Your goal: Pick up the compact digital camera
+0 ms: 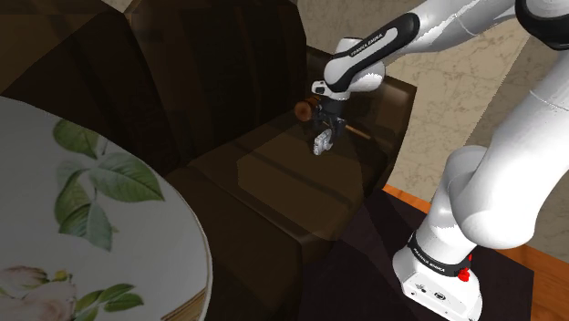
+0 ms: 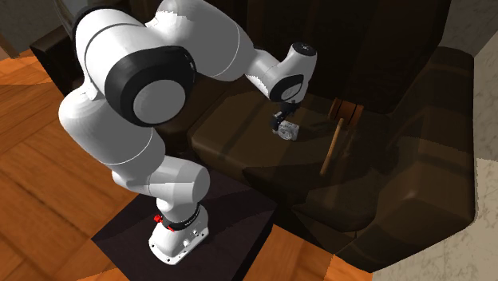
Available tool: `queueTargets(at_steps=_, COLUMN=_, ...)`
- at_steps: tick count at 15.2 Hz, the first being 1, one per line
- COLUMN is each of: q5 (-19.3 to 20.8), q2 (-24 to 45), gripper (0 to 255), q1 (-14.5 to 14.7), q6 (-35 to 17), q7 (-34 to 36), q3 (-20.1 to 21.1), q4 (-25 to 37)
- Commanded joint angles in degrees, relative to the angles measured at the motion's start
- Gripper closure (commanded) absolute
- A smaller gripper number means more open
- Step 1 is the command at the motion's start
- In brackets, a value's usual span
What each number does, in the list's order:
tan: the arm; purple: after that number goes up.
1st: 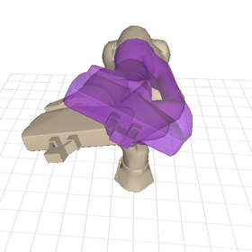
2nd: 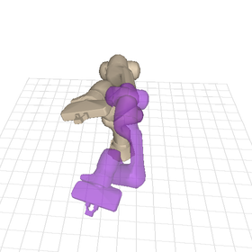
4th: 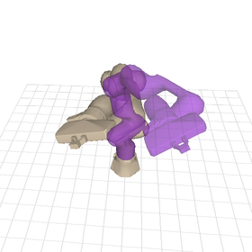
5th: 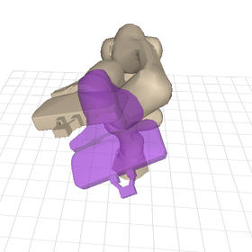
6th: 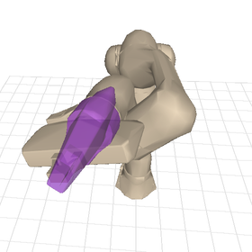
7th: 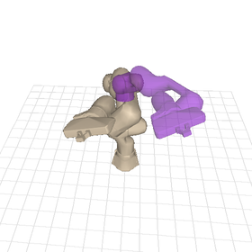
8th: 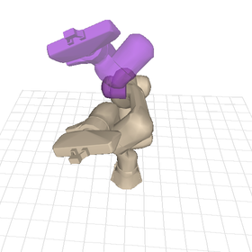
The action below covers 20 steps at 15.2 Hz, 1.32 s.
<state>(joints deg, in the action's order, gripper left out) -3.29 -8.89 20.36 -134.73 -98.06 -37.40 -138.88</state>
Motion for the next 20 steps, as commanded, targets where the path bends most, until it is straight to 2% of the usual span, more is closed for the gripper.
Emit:
queueTargets(at_steps=1, q5=-1.3, q2=1.4, gripper=0, q1=0.3, q6=-1.7, q7=-1.2, q3=-0.4, q4=-0.6)
queueTargets(at_steps=4, q5=-2.3, q2=2.5, gripper=0, q1=0.6, q6=-2.9, q7=-2.0, q3=-0.6, q4=-1.0)
queueTargets(at_steps=5, q5=-2.3, q2=2.5, gripper=255, q1=0.6, q6=-3.0, q7=-2.0, q3=-0.6, q4=-1.0)
queueTargets(at_steps=14, q5=-2.3, q2=2.5, gripper=255, q1=0.6, q6=-2.9, q7=-2.0, q3=-0.6, q4=-1.0)
queueTargets(at_steps=20, q5=1.1, q2=-1.3, gripper=255, q1=-0.2, q6=1.8, q7=0.9, q3=0.3, q4=0.8)
